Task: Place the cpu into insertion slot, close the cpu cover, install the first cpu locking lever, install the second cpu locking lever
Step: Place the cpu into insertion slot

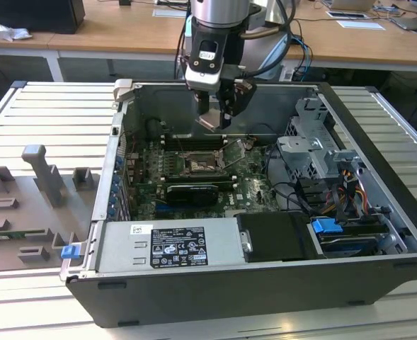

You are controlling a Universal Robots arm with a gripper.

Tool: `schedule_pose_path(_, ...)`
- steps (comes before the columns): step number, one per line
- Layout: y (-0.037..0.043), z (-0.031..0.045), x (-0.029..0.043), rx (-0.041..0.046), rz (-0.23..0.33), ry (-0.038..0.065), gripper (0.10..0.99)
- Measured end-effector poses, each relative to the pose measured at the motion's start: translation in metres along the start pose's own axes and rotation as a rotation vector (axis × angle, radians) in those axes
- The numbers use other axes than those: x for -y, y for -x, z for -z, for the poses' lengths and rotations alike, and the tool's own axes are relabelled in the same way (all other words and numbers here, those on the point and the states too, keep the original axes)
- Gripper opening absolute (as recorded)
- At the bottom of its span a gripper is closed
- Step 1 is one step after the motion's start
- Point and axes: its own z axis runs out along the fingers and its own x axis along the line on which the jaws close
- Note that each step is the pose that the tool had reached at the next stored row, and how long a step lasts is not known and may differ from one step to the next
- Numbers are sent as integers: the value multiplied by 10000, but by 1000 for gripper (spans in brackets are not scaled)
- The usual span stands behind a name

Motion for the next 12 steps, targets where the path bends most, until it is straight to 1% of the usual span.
schedule_pose_path(12,1,-61,5,4,-50,0,537)
